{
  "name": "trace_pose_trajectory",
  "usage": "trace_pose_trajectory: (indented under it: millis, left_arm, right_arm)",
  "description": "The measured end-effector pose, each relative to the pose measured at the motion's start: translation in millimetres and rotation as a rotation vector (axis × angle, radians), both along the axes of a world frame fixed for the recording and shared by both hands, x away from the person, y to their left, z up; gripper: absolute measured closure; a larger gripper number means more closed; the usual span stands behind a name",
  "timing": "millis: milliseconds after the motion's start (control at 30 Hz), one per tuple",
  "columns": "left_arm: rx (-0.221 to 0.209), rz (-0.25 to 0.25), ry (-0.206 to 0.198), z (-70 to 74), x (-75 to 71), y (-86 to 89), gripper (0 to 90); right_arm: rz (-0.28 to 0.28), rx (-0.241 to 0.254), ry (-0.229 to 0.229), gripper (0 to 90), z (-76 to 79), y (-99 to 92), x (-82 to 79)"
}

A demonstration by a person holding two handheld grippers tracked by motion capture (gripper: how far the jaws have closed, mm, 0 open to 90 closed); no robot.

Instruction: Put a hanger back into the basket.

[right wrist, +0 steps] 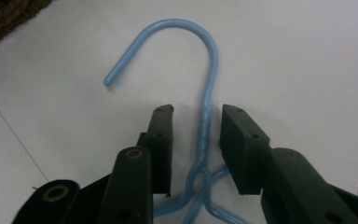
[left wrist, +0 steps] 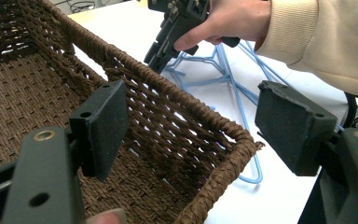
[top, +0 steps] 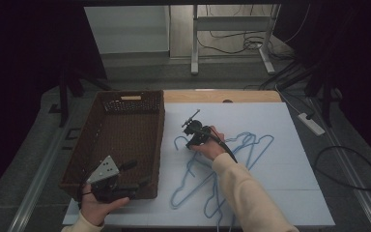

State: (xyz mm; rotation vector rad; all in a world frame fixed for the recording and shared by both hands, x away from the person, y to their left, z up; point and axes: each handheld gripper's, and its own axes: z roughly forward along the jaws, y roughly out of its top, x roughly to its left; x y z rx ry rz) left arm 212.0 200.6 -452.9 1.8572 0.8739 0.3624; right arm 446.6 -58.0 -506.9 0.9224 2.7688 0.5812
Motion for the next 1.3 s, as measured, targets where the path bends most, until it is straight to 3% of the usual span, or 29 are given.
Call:
trace_pose_trajectory:
  millis: [267, 533, 700, 833, 1033, 1300]
  left_arm:
    - [0.0, -0.001, 0.001, 0.0, 0.1, -0.3, 25.8]
    - [0.001, -0.002, 0.0, 0.0, 0.2, -0.2, 25.8]
    - [0.0, -0.002, 0.0, 0.5, 0.1, 0.5, 25.8]
    - [-0.002, -0.002, -0.002, 1.2, -0.4, 0.0, 25.9]
    - [0.0, -0.006, -0.004, 1.9, -0.8, -1.7, 25.9]
    - [0.005, -0.01, -0.003, 3.1, -1.7, -4.9, 25.9]
  right_arm:
    - [-0.033, 0.0, 0.017, 84.4, 0.6, 3.9, -1.9]
    - [-0.061, 0.005, 0.011, 85.9, 1.4, 3.4, -3.7]
    - [-0.067, 0.031, -0.023, 86.1, 8.7, 0.8, -6.8]
    - [-0.072, 0.071, -0.055, 86.3, 19.5, -5.0, -11.3]
    - [-0.082, 0.172, -0.104, 86.2, 35.9, -23.1, -21.5]
    - [-0.083, 0.247, -0.147, 86.2, 48.7, -44.5, -34.2]
